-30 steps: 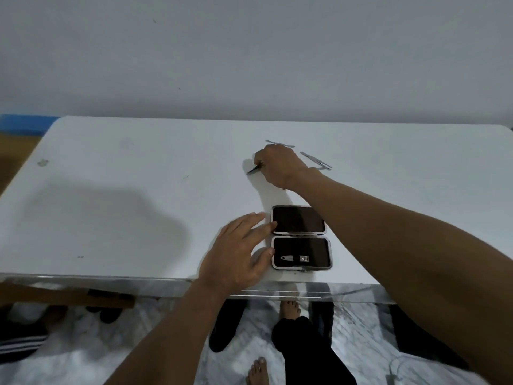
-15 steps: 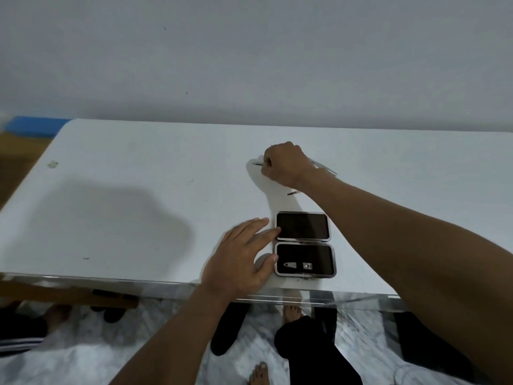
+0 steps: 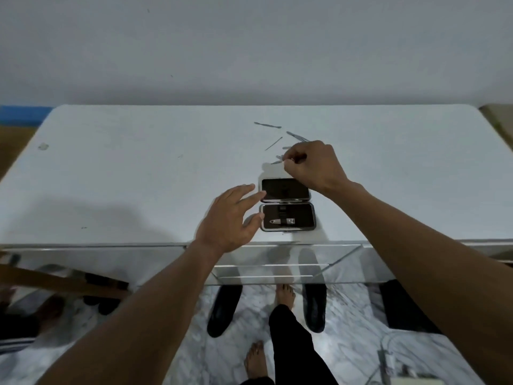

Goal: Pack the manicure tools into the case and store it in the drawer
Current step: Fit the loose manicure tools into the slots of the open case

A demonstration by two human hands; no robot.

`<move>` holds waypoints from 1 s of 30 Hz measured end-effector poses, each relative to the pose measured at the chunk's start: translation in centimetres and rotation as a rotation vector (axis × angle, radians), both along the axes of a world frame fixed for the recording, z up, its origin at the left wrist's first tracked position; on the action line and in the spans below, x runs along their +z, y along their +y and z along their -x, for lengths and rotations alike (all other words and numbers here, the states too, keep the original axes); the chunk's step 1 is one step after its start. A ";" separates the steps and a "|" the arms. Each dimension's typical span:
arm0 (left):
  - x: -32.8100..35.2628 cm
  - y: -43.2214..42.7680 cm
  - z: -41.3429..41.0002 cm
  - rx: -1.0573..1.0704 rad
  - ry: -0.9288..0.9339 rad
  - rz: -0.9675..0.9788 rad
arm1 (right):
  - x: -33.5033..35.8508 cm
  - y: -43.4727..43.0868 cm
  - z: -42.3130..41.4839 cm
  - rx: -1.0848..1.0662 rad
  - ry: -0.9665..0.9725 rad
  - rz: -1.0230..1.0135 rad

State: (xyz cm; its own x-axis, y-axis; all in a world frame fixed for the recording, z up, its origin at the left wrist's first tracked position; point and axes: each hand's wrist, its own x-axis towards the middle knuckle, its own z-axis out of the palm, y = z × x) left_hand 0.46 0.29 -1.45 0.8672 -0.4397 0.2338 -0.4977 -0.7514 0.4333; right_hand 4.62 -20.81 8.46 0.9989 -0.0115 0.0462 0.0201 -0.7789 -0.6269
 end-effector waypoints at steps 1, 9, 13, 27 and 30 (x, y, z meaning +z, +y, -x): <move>0.0 0.0 0.0 0.000 0.003 -0.001 | -0.1 -0.3 0.8 0.005 0.006 0.019; 0.0 0.2 0.0 -0.021 0.024 -0.009 | -1.4 -2.4 6.0 0.078 0.091 0.074; 0.1 0.3 0.0 -0.019 0.026 0.011 | -2.0 -2.8 6.8 0.082 0.097 0.133; 0.0 0.4 -0.2 -0.020 0.034 0.041 | -2.0 -2.1 6.6 0.140 0.116 0.201; -0.1 0.4 -0.2 -0.020 0.034 0.039 | -2.1 -2.6 6.5 0.146 0.125 0.242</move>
